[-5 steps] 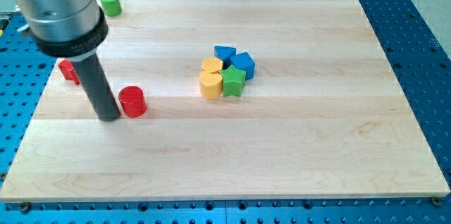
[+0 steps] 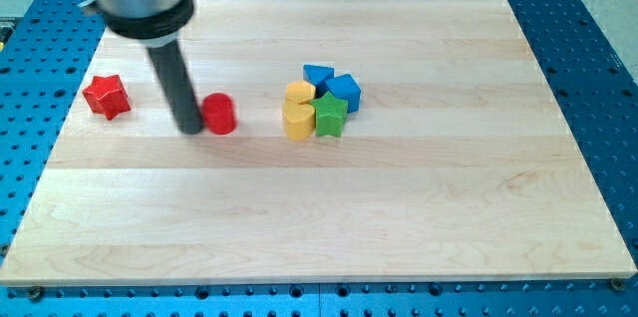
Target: Push the red circle to the left of the hexagon
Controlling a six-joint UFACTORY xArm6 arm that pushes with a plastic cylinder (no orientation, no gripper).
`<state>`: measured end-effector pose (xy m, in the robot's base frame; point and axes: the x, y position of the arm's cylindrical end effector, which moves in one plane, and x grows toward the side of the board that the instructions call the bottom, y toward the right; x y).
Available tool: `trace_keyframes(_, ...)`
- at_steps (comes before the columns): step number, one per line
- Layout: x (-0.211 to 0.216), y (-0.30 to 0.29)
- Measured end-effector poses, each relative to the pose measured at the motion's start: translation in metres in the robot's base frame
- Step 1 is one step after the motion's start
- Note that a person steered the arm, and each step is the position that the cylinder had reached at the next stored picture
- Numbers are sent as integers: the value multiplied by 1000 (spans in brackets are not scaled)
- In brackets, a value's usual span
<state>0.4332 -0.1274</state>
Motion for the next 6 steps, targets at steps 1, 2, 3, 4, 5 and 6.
trace_keyframes(1, -2, 55)
trace_keyframes(2, 39, 13)
trace_keyframes(3, 117, -114)
trace_keyframes(4, 116, -176)
trace_keyframes(5, 55, -175)
trace_keyframes(6, -8, -167)
